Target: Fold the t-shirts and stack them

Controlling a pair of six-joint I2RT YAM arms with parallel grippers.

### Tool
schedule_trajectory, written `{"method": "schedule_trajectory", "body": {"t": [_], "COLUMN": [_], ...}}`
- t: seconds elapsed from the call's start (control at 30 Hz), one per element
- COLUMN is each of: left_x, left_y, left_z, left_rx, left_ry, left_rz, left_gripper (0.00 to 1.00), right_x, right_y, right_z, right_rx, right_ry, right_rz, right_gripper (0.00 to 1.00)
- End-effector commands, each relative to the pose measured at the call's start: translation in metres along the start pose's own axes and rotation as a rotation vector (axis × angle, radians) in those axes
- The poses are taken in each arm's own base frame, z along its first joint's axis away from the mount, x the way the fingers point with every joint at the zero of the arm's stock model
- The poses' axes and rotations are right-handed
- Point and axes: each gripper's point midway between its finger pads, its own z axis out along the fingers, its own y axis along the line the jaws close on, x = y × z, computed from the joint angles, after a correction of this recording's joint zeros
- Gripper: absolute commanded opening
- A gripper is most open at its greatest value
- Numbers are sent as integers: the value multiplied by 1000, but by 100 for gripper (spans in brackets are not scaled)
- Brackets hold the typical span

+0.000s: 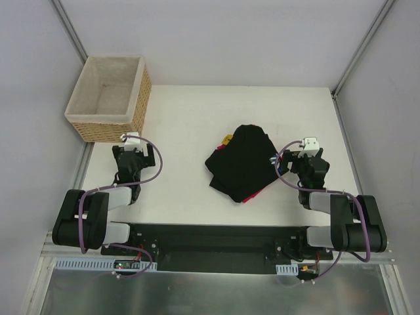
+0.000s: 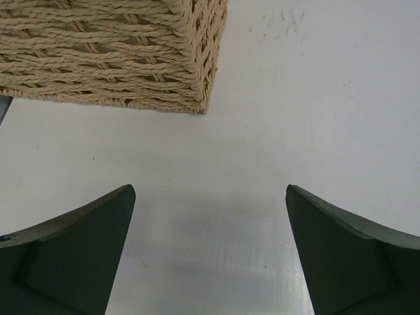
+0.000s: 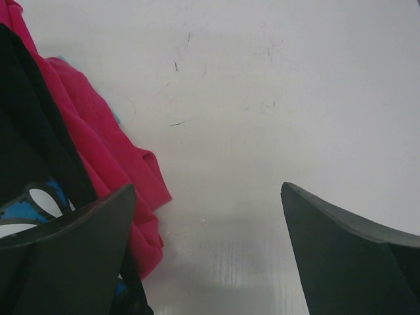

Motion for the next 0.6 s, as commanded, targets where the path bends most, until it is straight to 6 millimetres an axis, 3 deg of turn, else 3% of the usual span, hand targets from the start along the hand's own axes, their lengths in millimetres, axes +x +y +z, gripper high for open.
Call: {"method": "schedule_trajectory", "body": {"t": [0.0,0.3,0.4,0.43,0.47,0.5,0.53,0.57], "left_x": [-14,-15,-11,-1,-19,6,15,2], "left_y": [-3,-3,-1,-3,-7,-11,-23,-38], "left_z": [5,6,14,20,34,31,41,51], "left_rx": [16,16,-5,-4,7,29,92,179], "left_ry": [-34,-31,46,103,111,270,321,319], "left_rz": [-25,-25,-14,5,11,37,50,86], "left_gripper": [99,99,99,99,99,99,99,99], "right_x": [-11,-10,-12,-11,-11,-10,-11,-10], "right_y": [2,2,3,2,2,3,2,3], "right_z": [4,4,4,4,4,4,4,4], "right_rx": [-21,-21,-23,-21,-21,-23,-21,-23], "right_ry": [-24,-24,-27,-26,-26,-24,-26,-24], "right_rz": [3,3,3,3,3,3,3,3], "right_gripper": [96,96,96,96,96,96,96,96]}}
